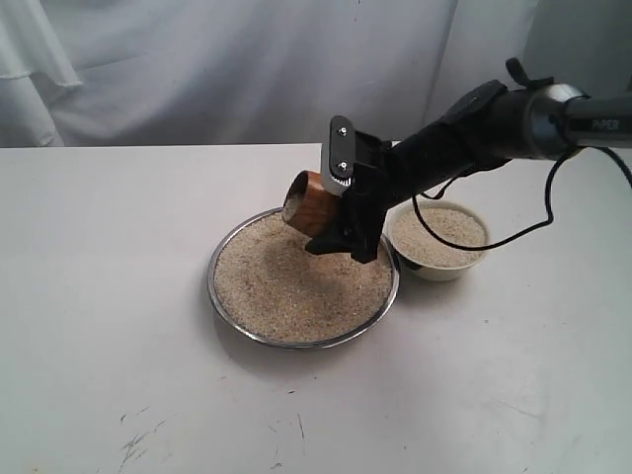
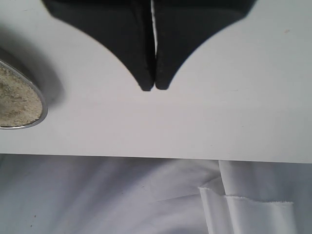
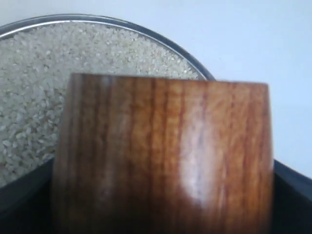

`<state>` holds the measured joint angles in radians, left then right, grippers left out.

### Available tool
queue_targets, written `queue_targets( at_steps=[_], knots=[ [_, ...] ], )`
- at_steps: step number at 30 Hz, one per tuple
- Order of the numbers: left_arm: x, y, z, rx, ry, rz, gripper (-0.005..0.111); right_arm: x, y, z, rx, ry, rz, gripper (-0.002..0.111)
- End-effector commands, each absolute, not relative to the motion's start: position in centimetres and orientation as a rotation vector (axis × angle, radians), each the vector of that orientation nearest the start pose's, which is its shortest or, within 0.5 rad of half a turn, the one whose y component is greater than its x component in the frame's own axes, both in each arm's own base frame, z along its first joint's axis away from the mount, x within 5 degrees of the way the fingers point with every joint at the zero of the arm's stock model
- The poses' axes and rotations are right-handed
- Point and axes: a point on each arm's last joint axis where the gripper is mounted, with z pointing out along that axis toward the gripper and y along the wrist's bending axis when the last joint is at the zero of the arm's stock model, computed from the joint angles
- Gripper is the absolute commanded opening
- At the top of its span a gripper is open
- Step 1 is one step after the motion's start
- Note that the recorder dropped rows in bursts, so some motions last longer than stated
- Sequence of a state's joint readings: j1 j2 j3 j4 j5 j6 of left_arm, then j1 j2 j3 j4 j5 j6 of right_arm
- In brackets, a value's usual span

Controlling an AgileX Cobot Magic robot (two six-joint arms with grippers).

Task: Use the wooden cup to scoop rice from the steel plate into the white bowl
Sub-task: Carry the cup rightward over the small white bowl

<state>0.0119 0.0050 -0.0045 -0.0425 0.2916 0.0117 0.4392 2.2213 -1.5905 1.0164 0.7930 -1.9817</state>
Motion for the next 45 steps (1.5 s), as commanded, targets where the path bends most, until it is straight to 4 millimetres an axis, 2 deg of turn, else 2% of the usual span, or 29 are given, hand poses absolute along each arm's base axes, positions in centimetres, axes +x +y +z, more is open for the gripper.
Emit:
queue_targets(
  at_steps=[1, 5, 9, 17, 24, 30, 35, 39, 45],
  knots=[
    [5.5, -0.1, 18.7, -0.030, 1.768, -0.027, 0.000, 39.6, 23.9, 19.2, -1.767, 1.477, 0.557, 0.000],
    [5.5, -0.1, 18.7, -0.030, 1.768, -0.027, 0.000, 39.2, 23.0, 22.2, -1.727, 1.473, 0.555, 0.000],
    [5.5, -0.1, 18.7, -0.030, 1.768, -0.027, 0.000, 38.6, 21.1, 24.4, -1.748, 1.519, 0.458, 0.000],
    [5.5, -0.1, 18.7, -0.030, 1.768, -0.027, 0.000, 36.5, 17.2, 26.3, -1.698, 1.610, 0.413, 0.000],
    [5.5, -0.1, 18.7, -0.030, 1.768, -0.027, 0.000, 36.1, 14.5, 25.1, -1.653, 1.698, 0.404, 0.000],
    [5.5, -0.1, 18.7, -0.030, 1.768, -0.027, 0.000, 37.3, 12.0, 24.1, -1.573, 1.717, 0.390, 0.000],
    [5.5, -0.1, 18.7, -0.030, 1.768, -0.027, 0.000, 38.3, 9.9, 22.5, -1.576, 1.756, 0.368, 0.000],
    [5.5, -0.1, 18.7, -0.030, 1.768, -0.027, 0.000, 38.7, 8.9, 21.3, -1.593, 1.777, 0.355, 0.000],
    [5.5, -0.1, 18.7, -0.030, 1.768, -0.027, 0.000, 39.1, 8.5, 19.9, -1.651, 1.804, 0.307, 0.000]
  ],
)
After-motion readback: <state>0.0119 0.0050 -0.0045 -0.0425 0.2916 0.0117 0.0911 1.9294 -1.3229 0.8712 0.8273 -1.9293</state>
